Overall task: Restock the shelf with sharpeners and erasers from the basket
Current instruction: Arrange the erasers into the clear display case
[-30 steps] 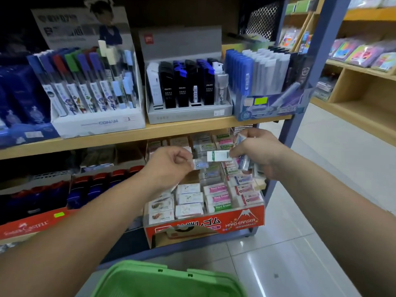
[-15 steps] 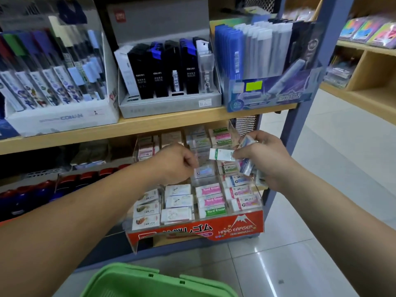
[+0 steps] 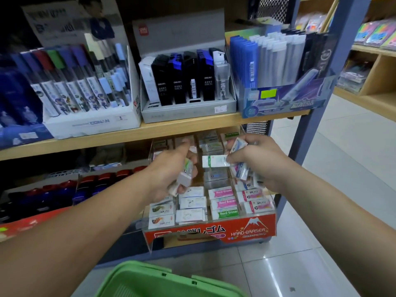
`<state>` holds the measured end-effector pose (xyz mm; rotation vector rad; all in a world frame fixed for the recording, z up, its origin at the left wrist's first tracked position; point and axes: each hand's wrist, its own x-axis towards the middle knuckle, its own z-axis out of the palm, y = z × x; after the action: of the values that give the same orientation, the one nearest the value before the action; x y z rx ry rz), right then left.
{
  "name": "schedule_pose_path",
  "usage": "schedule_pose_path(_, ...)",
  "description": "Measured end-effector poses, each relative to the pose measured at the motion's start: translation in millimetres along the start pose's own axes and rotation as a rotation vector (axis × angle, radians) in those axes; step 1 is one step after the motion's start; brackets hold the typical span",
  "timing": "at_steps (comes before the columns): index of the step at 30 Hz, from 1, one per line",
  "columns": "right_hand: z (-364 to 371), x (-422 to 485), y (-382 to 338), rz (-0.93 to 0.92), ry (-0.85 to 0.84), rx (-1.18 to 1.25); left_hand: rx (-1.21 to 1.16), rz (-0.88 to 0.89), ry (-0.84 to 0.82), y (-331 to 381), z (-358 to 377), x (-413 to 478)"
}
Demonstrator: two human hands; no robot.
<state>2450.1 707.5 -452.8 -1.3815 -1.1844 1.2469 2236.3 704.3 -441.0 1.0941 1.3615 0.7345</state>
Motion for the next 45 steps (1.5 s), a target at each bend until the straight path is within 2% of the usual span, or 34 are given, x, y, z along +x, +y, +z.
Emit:
schedule_pose_path(6, 11.8, -1.5, -8.2, -0.033, -0.005, -0.019, -0.121, 0.039, -0.169, -3.0, -15.4, -17.1)
schedule_pose_path(12, -0.2, 6.2, -0.3, -0.050, 0.184, 0.045, -0.090, 0.064, -0.043, 0.6, -20.1, -5.2)
schedule_pose_path(17, -10.4, 6.6, 10.0, -0.019, 0.172, 0.078, 0.068, 0.045, -0.066, 7.4, -4.4, 9.3)
schedule_pose_path(24, -16.6, 9.5, 15.1, -0.024, 0.167, 0.068, 0.078, 0.092, 0.069, 5.4, 1.4, 36.0)
schedule_pose_path(26, -17.6, 7.1, 17.2, -0.020, 0.166, 0.060, 0.160, 0.097, 0.063, 6.7, 2.8, 43.7)
schedule_pose_path(30, -20.8, 3.9, 20.5, -0.021, 0.134, 0.031, 0.717, 0.185, -0.028, 14.8, 7.2, 50.9)
schedule_pose_path(33, -25.0, 5.2, 19.4, -0.027, 0.121, 0.043, 0.909, 0.293, -0.015, 20.0, 15.0, 58.0)
schedule_pose_path(35, -27.5, 6.0, 19.3, -0.028, 0.125, 0.050, 0.929, 0.300, 0.004, 24.0, 18.8, 62.4)
schedule_pose_path(39, -29.2, 7.4, 21.3, -0.009, 0.138, 0.073, 1.027, 0.296, -0.086, 26.8, 23.2, 69.0)
schedule_pose_path(42, -30.7, 7.8, 24.1, 0.000, 0.135, 0.086, 1.053, 0.361, -0.039, 16.4, 24.8, 71.1)
schedule_pose_path(45, -30.7, 9.1, 25.1, -0.001, 0.141, 0.091, 0.811, 0.420, 0.075, 6.8, 27.4, 63.8)
